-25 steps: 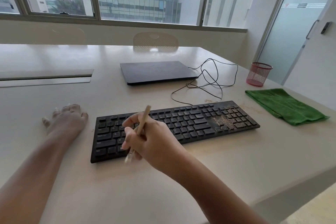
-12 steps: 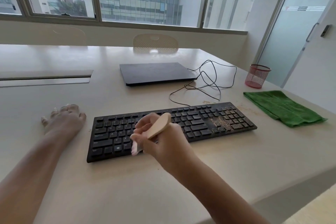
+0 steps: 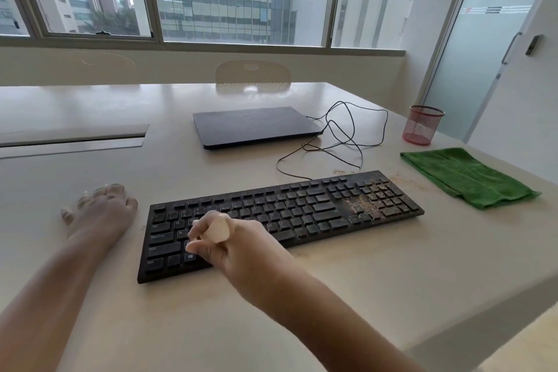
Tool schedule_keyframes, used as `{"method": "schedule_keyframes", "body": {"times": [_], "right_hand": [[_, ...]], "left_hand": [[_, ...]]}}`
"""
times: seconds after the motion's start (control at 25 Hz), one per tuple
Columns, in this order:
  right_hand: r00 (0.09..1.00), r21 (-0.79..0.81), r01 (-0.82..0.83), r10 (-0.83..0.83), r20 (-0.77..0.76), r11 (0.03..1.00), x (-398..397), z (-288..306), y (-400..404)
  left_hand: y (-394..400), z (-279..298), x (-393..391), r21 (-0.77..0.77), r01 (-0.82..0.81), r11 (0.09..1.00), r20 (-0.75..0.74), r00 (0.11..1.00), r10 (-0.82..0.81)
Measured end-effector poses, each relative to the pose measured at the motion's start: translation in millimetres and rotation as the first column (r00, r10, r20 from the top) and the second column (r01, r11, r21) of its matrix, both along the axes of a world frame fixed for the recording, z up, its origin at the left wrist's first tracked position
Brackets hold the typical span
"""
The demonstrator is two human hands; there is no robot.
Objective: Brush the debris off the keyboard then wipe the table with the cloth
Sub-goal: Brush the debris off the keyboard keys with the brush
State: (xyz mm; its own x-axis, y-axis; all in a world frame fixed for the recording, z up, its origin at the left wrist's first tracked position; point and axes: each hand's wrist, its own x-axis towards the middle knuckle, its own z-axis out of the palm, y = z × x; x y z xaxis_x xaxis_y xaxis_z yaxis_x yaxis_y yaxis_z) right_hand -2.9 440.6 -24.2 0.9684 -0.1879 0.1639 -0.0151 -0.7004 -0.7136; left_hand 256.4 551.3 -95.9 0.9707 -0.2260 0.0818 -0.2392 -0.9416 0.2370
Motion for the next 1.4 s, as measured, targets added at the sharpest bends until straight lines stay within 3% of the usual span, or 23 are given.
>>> {"method": "schedule_keyframes", "body": {"times": [0.08,0.16,0.2,0.24,0.32,0.36,0.4,0.52,0.72,0.88,1.0,1.2,1.28,1.4], "right_hand": [[0.986,-0.136,0.13,-0.143,-0.083,0.982,-3,6,-28],[0.91,-0.404,0.301,-0.386,-0.148,0.864,-11,16,-65],[0.876,-0.45,0.369,-0.467,-0.125,0.813,-14,18,-78],[0.877,-0.395,0.399,-0.47,-0.099,0.827,-15,17,-85],[0.943,-0.001,0.327,-0.326,-0.072,0.945,-16,11,-86],[0.963,0.161,0.27,-0.263,-0.066,0.949,-18,8,-86],[0.963,0.225,0.27,-0.263,-0.06,0.936,-20,8,-90],[0.884,0.047,0.467,-0.464,-0.061,0.883,-25,16,-112],[0.941,-0.167,0.326,-0.336,-0.034,0.931,-23,12,-87],[0.939,-0.037,0.341,-0.342,-0.023,0.939,-32,19,-95],[0.958,-0.078,0.279,-0.282,-0.041,0.957,-33,17,-91],[0.878,0.239,0.401,-0.446,0.177,0.884,-29,13,-95],[0.894,0.168,0.378,-0.406,0.19,0.91,-23,2,-86],[0.914,-0.04,0.402,-0.398,0.083,0.915,-29,1,-84]], "left_hand": [[-1,1,1,0.012,0.004,1.0,-0.002,1.0,-0.004],[-1,-1,1,0.028,0.0,1.0,-0.005,1.0,0.0],[-1,-2,1,0.028,-0.003,1.0,-0.005,1.0,0.003],[0,-2,1,0.026,-0.003,1.0,-0.008,1.0,0.004],[0,-2,2,0.027,0.0,1.0,-0.011,1.0,0.0],[0,-2,3,0.03,0.001,1.0,-0.005,1.0,-0.001],[0,-3,3,0.027,0.002,1.0,0.005,1.0,-0.003],[1,-3,2,0.001,0.009,1.0,0.008,1.0,-0.009],[3,-10,17,0.006,0.037,0.999,0.009,0.999,-0.037],[4,-13,24,0.02,0.043,0.999,0.015,0.999,-0.043],[5,-14,26,0.029,0.043,0.999,-0.005,0.999,-0.043],[3,-11,21,-0.01,0.026,1.0,-0.007,1.0,-0.026],[5,-13,25,-0.018,0.033,0.999,0.0,0.999,-0.033],[5,-10,21,-0.013,0.041,0.999,0.013,0.999,-0.041]]}}
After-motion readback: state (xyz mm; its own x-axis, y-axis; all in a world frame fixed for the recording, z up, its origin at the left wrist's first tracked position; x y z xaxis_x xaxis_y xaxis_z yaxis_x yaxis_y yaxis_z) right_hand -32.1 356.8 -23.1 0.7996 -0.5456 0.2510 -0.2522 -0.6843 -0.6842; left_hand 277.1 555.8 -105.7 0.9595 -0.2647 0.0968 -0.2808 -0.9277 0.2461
